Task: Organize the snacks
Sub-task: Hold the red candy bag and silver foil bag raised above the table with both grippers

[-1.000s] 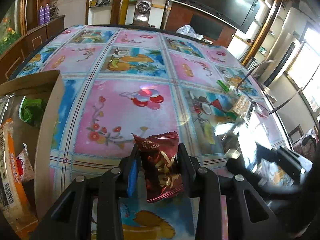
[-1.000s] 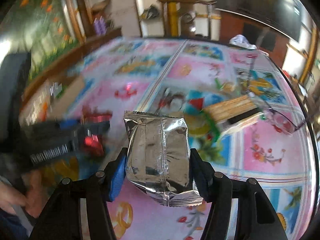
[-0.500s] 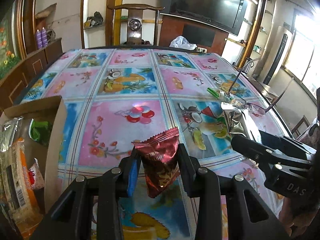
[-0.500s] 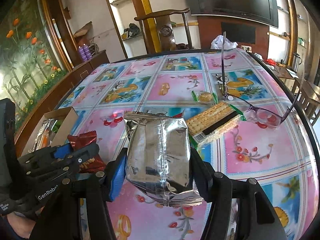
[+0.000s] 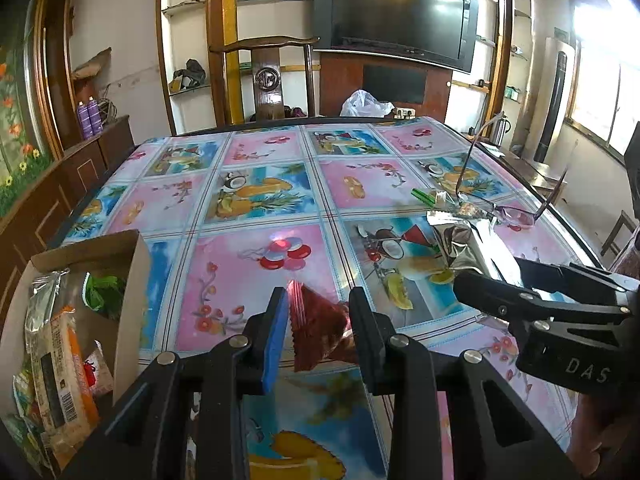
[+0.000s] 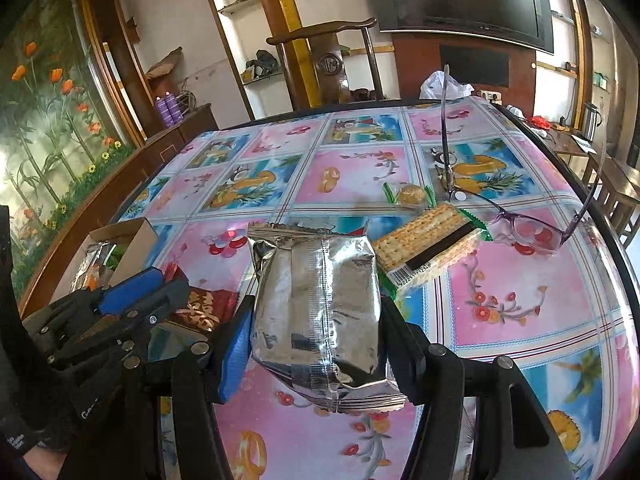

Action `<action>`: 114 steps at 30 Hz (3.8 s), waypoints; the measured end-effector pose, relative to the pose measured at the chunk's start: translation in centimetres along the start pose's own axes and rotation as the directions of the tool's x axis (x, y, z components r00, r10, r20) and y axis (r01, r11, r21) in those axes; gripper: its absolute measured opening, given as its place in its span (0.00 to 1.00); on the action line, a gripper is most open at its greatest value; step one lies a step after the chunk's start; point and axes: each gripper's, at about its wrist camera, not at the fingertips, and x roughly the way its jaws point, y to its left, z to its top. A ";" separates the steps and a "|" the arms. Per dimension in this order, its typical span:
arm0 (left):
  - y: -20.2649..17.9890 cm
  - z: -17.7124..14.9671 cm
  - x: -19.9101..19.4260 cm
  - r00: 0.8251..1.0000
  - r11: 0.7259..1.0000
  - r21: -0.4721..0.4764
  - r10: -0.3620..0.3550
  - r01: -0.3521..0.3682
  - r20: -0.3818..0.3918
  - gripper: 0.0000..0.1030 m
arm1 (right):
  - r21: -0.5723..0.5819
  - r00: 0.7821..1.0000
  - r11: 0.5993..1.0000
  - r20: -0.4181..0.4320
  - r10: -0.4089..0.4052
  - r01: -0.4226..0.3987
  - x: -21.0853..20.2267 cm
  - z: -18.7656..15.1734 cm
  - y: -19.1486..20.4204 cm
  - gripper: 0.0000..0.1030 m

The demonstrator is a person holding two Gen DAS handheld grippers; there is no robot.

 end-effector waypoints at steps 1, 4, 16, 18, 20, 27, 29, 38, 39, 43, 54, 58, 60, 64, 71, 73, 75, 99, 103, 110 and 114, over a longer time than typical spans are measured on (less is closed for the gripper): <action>0.0 0.0 0.1 1.000 1.000 0.000 -0.001 0.001 -0.007 0.29 | 0.003 1.000 1.000 0.001 0.001 -0.001 0.0 0.0 0.0 0.62; 1.0 0.1 0.3 1.000 0.998 -0.056 -0.019 0.018 -0.024 0.30 | 0.023 1.000 1.000 0.006 -0.001 0.001 -0.1 0.1 -0.4 0.62; 3.1 -0.1 2.4 0.986 0.977 -0.195 -0.111 0.085 -0.125 0.64 | 0.076 1.000 0.997 0.004 0.012 -0.012 -0.4 0.3 -1.3 0.62; 2.7 -0.3 2.8 0.985 0.981 -0.177 -0.108 0.083 -0.136 0.64 | 0.075 1.000 0.997 0.002 0.016 -0.016 -0.4 0.3 -1.2 0.62; 2.3 -0.5 3.4 0.982 0.983 -0.162 -0.112 0.088 -0.150 0.64 | 0.073 1.000 0.997 0.002 0.016 -0.016 -0.4 0.3 -1.1 0.62; 0.8 -0.9 4.4 0.987 0.994 -0.088 -0.071 0.058 -0.144 0.44 | 0.070 1.000 0.997 0.005 0.020 -0.020 -0.5 0.3 -1.0 0.62; 0.9 -0.9 4.3 0.987 0.993 -0.100 -0.077 0.063 -0.141 0.41 | 0.069 1.000 0.997 0.004 0.019 -0.019 -0.5 0.3 -0.9 0.62; 1.4 -0.7 3.4 0.990 0.991 -0.113 -0.086 0.074 -0.108 0.31 | 0.068 1.000 0.997 0.011 0.022 -0.022 -0.6 0.3 -1.0 0.62; 1.4 -0.6 3.0 0.992 0.991 -0.111 -0.082 0.071 -0.096 0.30 | 0.067 1.000 0.997 0.013 0.021 -0.022 -0.7 0.3 -0.9 0.62; 1.3 -0.4 2.8 0.994 0.994 -0.091 -0.063 0.055 -0.089 0.30 | 0.069 1.000 0.997 0.012 0.021 -0.021 -0.7 0.3 -1.0 0.62; 0.7 -1.1 4.2 0.987 0.997 -0.059 -0.057 0.048 -0.151 0.41 | 0.067 1.000 0.997 0.013 0.025 -0.026 -0.8 0.4 -0.9 0.62; 0.7 -1.2 3.9 0.988 0.998 -0.051 -0.049 0.041 -0.149 0.36 | 0.070 1.000 0.997 0.012 0.025 -0.026 -0.7 0.3 -0.9 0.62; 0.6 -1.3 3.6 0.990 0.999 -0.040 -0.040 0.035 -0.138 0.32 | 0.068 1.000 0.997 0.014 0.024 -0.025 -0.7 0.3 -0.9 0.62; 0.3 -1.1 3.0 0.993 0.999 -0.032 -0.034 0.031 -0.116 0.31 | 0.071 1.000 0.997 0.018 0.026 -0.027 -0.7 0.4 -1.1 0.62; 0.9 -0.6 2.2 0.996 0.998 -0.058 -0.033 0.028 -0.081 0.31 | 0.067 1.000 0.997 0.021 0.023 -0.024 -0.7 0.4 -1.0 0.62; 0.9 -0.5 2.0 0.997 0.998 -0.058 -0.034 0.030 -0.073 0.31 | 0.064 1.000 0.998 0.022 0.022 -0.024 -0.7 0.4 -0.9 0.62; 0.9 -0.4 1.9 0.997 0.998 -0.060 -0.036 0.032 -0.067 0.31 | 0.062 1.000 0.998 0.022 0.021 -0.022 -0.7 0.3 -0.8 0.62; 1.3 0.0 0.9 0.999 0.997 -0.074 -0.037 0.034 -0.035 0.30 | 0.031 0.998 0.998 0.049 0.045 -0.047 -1.5 0.5 0.3 0.62; 1.3 -0.2 1.4 0.998 0.998 -0.063 -0.031 0.028 -0.057 0.30 | 0.045 0.998 0.998 0.044 0.043 -0.045 -1.4 0.5 0.1 0.62; 1.2 -0.3 1.7 0.997 0.998 -0.065 -0.030 0.026 -0.065 0.30 | 0.041 0.998 0.998 0.050 0.042 -0.044 -1.5 0.5 0.2 0.62; 1.2 -0.1 1.0 0.999 0.998 -0.061 -0.014 0.012 -0.037 0.30 | 0.034 0.998 0.998 0.046 0.043 -0.045 -1.4 0.4 0.4 0.62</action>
